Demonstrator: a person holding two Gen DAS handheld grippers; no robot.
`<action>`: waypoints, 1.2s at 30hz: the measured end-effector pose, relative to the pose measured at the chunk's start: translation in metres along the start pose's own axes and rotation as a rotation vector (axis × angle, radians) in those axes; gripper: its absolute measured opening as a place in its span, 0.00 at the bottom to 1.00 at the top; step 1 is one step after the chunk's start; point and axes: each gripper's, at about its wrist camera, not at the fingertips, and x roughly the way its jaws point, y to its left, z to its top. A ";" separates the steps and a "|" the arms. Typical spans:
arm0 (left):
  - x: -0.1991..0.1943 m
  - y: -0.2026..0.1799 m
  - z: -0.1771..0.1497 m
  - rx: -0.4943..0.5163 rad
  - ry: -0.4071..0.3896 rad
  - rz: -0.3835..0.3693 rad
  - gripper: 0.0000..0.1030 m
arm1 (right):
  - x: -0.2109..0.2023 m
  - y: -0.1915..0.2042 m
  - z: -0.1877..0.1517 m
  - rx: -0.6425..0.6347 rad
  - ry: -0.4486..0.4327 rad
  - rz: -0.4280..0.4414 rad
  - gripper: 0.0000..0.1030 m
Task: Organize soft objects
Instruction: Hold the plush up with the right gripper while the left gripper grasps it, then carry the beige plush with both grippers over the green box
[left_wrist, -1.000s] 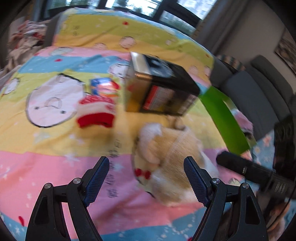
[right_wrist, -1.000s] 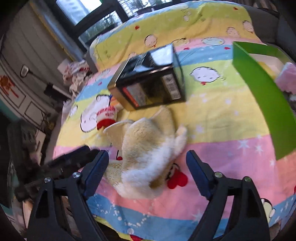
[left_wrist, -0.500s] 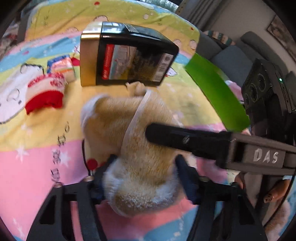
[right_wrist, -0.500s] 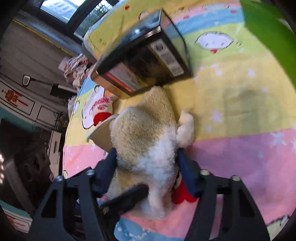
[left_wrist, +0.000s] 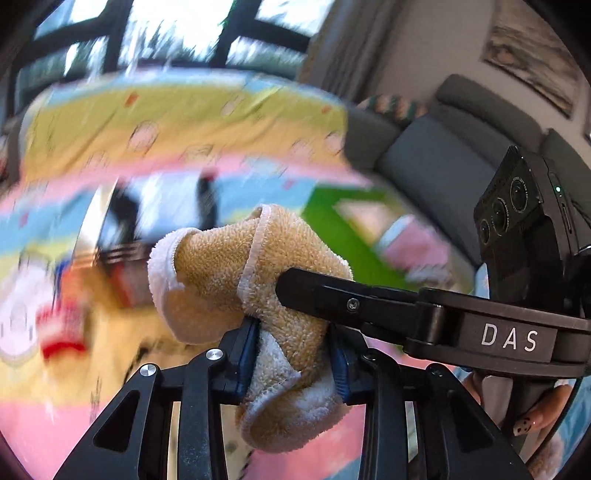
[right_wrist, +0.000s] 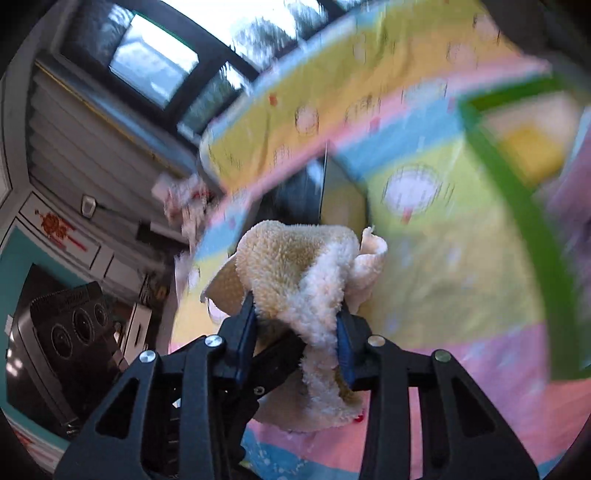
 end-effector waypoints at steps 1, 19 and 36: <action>0.000 -0.011 0.011 0.017 -0.018 -0.014 0.34 | -0.012 0.000 0.008 -0.005 -0.034 -0.010 0.36; 0.123 -0.146 0.082 0.176 0.018 -0.172 0.33 | -0.118 -0.128 0.080 0.199 -0.364 -0.179 0.36; 0.200 -0.144 0.057 0.099 0.259 -0.078 0.33 | -0.065 -0.195 0.083 0.346 -0.166 -0.345 0.33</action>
